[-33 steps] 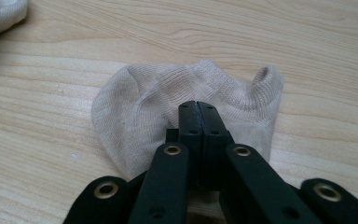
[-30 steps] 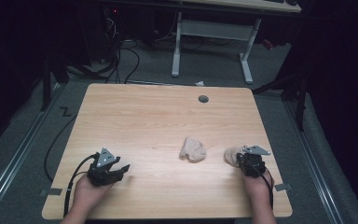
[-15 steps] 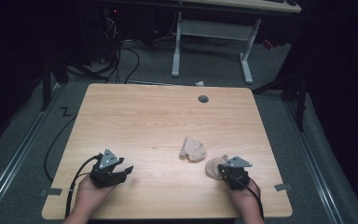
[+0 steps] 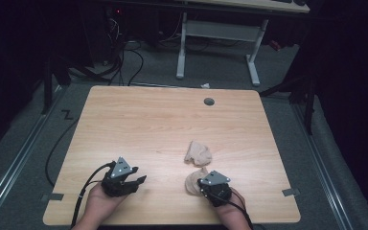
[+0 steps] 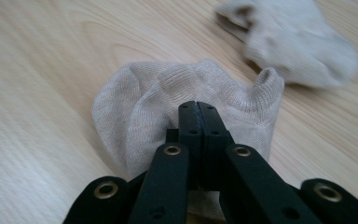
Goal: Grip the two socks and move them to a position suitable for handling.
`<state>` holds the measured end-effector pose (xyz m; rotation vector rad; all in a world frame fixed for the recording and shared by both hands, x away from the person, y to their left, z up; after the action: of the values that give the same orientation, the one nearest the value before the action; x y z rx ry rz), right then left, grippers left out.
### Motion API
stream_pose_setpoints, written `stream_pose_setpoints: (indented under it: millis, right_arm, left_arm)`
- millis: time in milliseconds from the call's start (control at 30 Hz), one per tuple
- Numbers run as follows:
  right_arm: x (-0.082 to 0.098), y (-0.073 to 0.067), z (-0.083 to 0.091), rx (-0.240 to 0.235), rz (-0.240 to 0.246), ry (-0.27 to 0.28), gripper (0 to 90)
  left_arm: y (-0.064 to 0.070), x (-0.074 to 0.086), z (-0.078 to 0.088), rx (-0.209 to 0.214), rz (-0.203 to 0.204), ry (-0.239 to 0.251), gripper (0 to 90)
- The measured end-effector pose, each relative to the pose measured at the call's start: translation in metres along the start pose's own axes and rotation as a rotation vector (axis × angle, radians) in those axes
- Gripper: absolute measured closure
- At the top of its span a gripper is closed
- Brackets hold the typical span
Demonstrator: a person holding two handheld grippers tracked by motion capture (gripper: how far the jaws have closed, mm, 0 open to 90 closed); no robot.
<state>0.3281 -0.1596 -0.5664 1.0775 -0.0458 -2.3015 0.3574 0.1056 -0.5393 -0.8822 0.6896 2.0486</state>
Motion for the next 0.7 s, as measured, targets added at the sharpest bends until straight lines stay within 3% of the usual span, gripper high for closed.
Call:
stream_pose_setpoints:
  millis: [133,233,333,433,500,600,633,700]
  right_arm:
    - [-0.011,-0.021,-0.003,-0.031,0.053,0.023,89.5]
    - [-0.019,-0.037,-0.007,-0.057,0.083,0.037,89.5]
    - [-0.024,-0.045,-0.008,-0.063,0.114,0.046,89.5]
    - [-0.025,-0.046,-0.008,-0.066,0.112,0.045,86.5]
    - [-0.026,-0.043,-0.004,-0.074,0.084,0.056,82.8]
    - [-0.031,-0.041,0.011,-0.095,0.035,0.122,76.2]
    - [-0.035,-0.045,0.019,-0.129,0.023,0.155,68.8]
    - [-0.035,-0.047,0.020,-0.137,0.021,0.159,66.3]
  left_arm:
    - [0.012,-0.003,-0.005,0.042,0.004,0.010,61.4]
    - [0.021,-0.004,-0.009,0.070,0.012,0.002,70.9]
    - [0.031,-0.004,-0.015,0.104,0.025,-0.002,76.7]
    - [0.043,-0.006,-0.025,0.100,0.003,-0.009,79.6]
    - [0.047,-0.007,-0.029,0.091,-0.013,-0.017,82.0]
    - [0.049,-0.007,-0.032,0.077,-0.015,-0.022,83.1]
    - [0.049,-0.006,-0.033,0.069,-0.018,-0.024,83.6]
    - [0.048,-0.006,-0.034,0.062,-0.018,-0.028,83.6]
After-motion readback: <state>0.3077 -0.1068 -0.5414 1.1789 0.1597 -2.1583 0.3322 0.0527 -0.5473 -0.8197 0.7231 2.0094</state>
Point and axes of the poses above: each handheld gripper's, and its own axes: z roughly backward along the jaws, x roughly out of its underside, y roughly to its right, the point moved 6 cm from there along -z, roughly forward along the jaws, and after that the axes turned 10 degrees about x, right-handed, at the moved point
